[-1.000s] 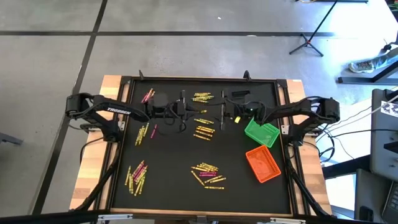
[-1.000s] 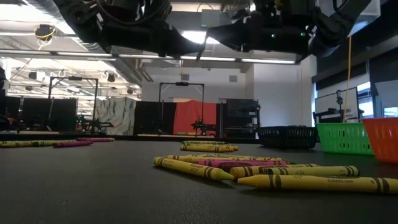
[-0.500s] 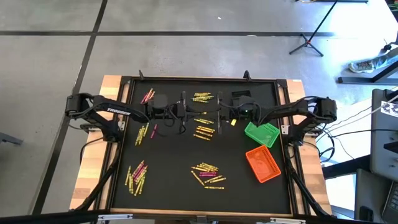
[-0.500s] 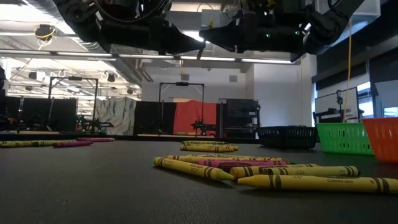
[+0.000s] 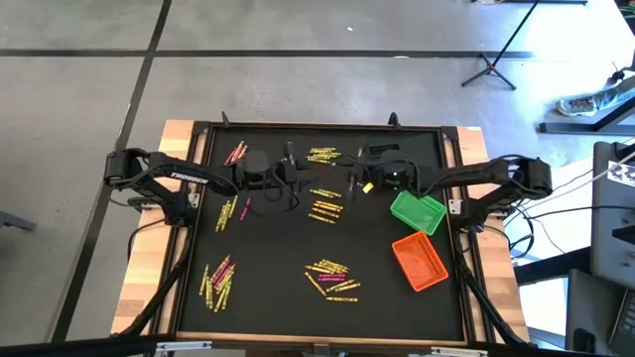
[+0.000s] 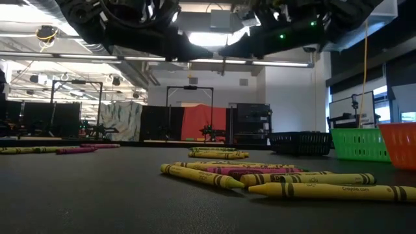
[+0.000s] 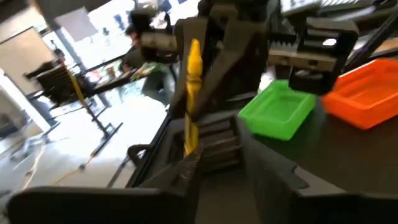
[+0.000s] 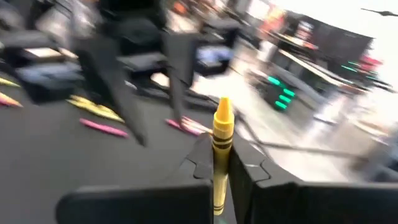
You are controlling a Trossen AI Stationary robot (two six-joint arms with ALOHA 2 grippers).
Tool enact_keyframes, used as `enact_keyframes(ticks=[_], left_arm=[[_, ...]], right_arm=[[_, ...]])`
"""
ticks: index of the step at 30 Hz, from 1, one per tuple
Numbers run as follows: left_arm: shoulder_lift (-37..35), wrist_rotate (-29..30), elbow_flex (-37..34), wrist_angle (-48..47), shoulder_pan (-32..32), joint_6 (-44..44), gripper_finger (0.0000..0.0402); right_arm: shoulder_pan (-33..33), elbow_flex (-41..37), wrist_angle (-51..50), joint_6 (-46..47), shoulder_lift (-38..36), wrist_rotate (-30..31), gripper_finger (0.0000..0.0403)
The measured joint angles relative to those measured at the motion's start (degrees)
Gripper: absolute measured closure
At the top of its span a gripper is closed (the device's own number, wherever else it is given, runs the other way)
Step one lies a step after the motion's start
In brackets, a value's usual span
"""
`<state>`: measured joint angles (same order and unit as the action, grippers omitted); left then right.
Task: Sort crayons
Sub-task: Put the yellow crayon into the black basket
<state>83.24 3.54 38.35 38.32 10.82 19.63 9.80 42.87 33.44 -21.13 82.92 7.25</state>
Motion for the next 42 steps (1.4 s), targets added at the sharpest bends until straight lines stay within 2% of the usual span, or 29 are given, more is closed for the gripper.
enact_keyframes(ticks=[7,12,15,20,26,38,42], left_arm=[[0.02,4.46,0.00,-0.92,0.17,0.45,0.0280],[0.02,4.49,0.00,-1.64,0.76,0.47,0.0281],[0.02,4.49,0.00,-1.98,1.21,0.43,0.0281],[0.02,4.51,0.00,-2.90,1.29,0.40,0.0281],[0.02,4.51,0.00,-2.79,1.28,0.36,0.0282],[0.02,3.25,0.00,-3.14,1.28,0.01,0.0282],[0.02,2.81,0.00,-3.17,1.28,0.02,0.0282]], right_arm=[[2.50,-0.02,-12.99,-3.01,-1.09,21.36,0.0367],[6.71,-0.02,-21.90,0.97,-1.09,26.61,0.0386],[9.61,-0.02,-27.10,3.85,-1.09,26.52,0.0389],[13.97,-0.02,-35.25,9.80,-1.09,24.40,0.0373],[18.87,-0.04,-44.28,14.87,-1.09,12.70,0.0384],[22.65,-0.07,-47.45,18.01,2.55,6.68,0.0375],[22.51,-0.09,-46.97,17.96,3.61,7.33,0.0374]])
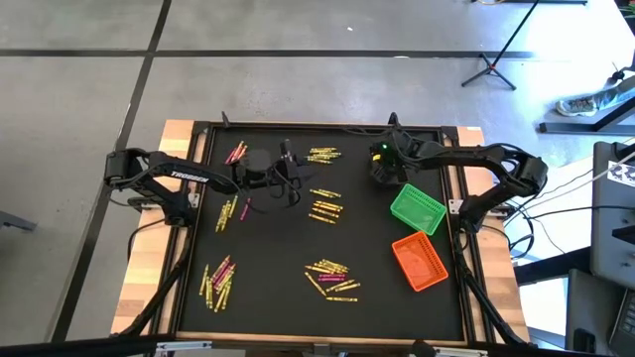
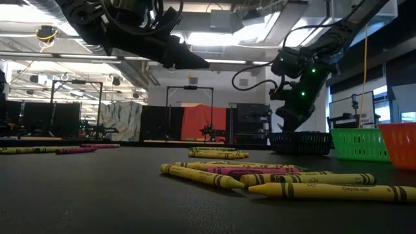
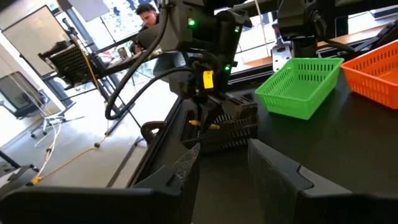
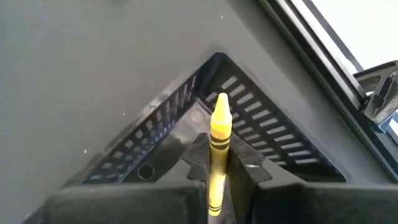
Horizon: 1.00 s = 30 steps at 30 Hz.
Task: Sort crayons
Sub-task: Put the yellow crayon into the black basket, then put the red crayon into the green basket
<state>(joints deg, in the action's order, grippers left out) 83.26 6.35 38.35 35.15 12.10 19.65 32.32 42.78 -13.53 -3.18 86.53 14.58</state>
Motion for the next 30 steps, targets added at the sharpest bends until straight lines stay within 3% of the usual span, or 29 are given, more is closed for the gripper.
enact_keyframes(ticks=[10,16,20,26,30], left_arm=[[0.02,-0.11,0.00,-2.61,0.43,-0.01,0.0282],[0.02,-0.07,0.01,-4.74,2.74,-2.97,0.0282],[0.04,1.84,2.61,-14.66,5.13,-7.49,0.0282],[0.02,4.16,5.78,-32.98,8.66,-19.02,0.0282],[0.02,6.11,7.77,-46.69,10.85,-24.41,0.0282]], right_arm=[[-0.04,1.16,-1.37,-1.11,-0.12,2.30,0.0287],[-2.24,3.72,0.00,-2.19,-3.20,2.32,0.0266],[-5.28,2.94,9.46,-7.27,-6.41,2.29,0.0265],[-7.27,0.17,37.76,-15.36,-6.41,-2.17,0.0265],[-7.23,0.17,44.41,-15.11,-6.35,-5.12,0.0265]])
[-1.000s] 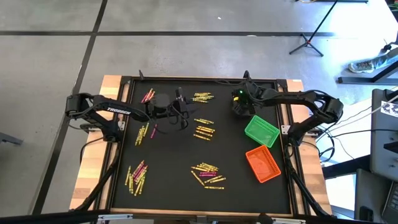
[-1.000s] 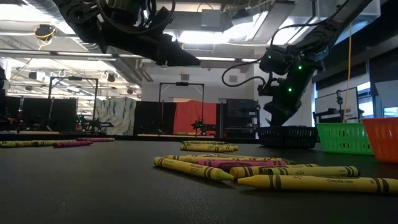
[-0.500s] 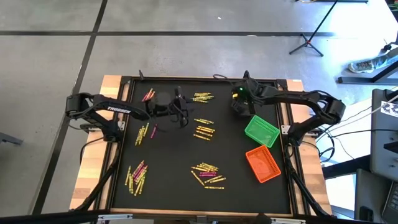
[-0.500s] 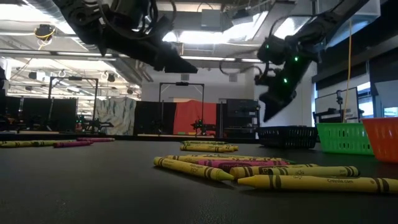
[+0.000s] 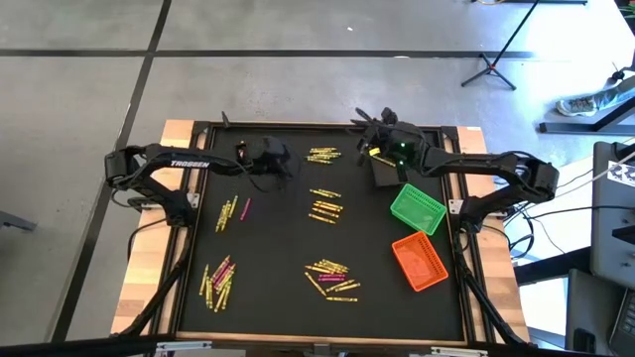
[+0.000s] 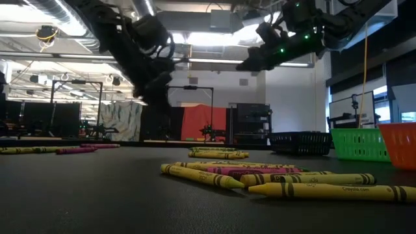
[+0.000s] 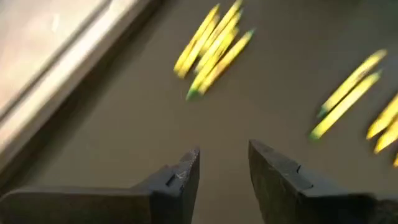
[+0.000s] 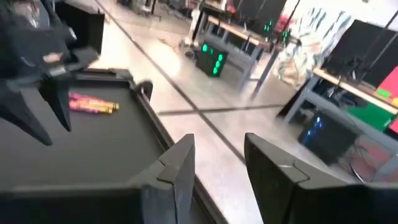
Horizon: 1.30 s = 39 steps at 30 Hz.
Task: Sort crayons
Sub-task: Put the red crayon into the green basket
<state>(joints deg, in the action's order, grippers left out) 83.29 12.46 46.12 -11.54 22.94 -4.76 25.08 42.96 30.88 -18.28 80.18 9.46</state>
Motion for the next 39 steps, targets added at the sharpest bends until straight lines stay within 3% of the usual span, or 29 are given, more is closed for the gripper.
enact_keyframes(ticks=[5,12,20,29,39], left_arm=[[-0.02,1.59,1.65,-14.70,3.65,-6.59,0.0282],[-0.04,3.60,1.96,-24.10,9.84,-8.72,0.0282],[-0.04,2.83,1.96,-25.60,16.55,-8.35,0.0282],[0.19,-3.39,1.87,-27.00,22.05,-5.69,0.0283],[6.96,-4.93,1.83,-26.72,27.69,-3.89,0.0282]], right_arm=[[0.00,-0.02,-1.09,-0.04,0.04,-0.03,0.0265],[0.02,-0.02,-5.62,-0.06,0.07,-0.05,0.0265],[0.00,-0.02,-6.63,0.31,0.07,-0.05,0.0265],[0.00,-0.02,-7.02,1.24,0.07,-0.07,0.0265],[0.00,-0.02,-7.05,1.20,0.07,-0.10,0.0265]])
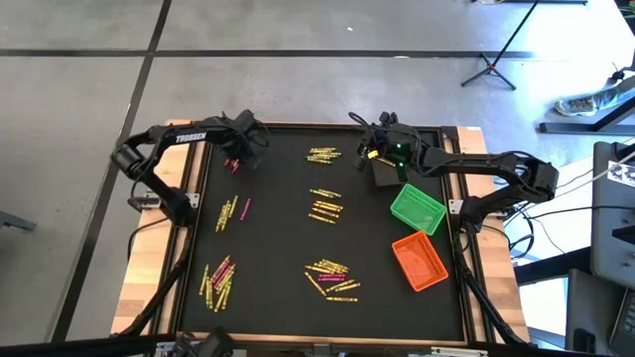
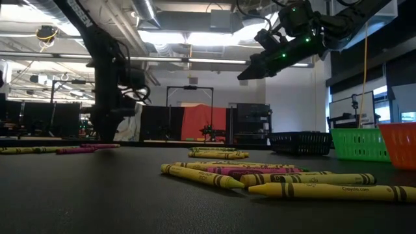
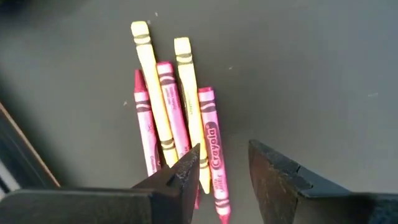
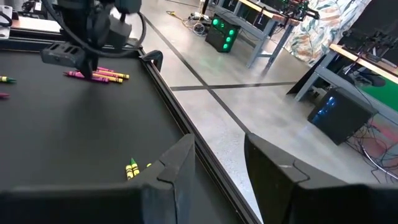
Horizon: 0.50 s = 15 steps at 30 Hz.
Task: Sort crayons
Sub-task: Put the red crayon into the green basket
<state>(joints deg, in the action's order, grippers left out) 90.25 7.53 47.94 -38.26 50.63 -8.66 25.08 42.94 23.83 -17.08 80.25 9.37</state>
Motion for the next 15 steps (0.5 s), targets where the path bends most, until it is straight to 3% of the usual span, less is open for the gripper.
enact_keyframes(ticks=[15], left_arm=[[1.71,-4.12,-0.15,0.80,0.60,2.03,0.0283]], right_arm=[[0.00,0.00,0.00,0.30,0.00,-0.02,0.0265]])
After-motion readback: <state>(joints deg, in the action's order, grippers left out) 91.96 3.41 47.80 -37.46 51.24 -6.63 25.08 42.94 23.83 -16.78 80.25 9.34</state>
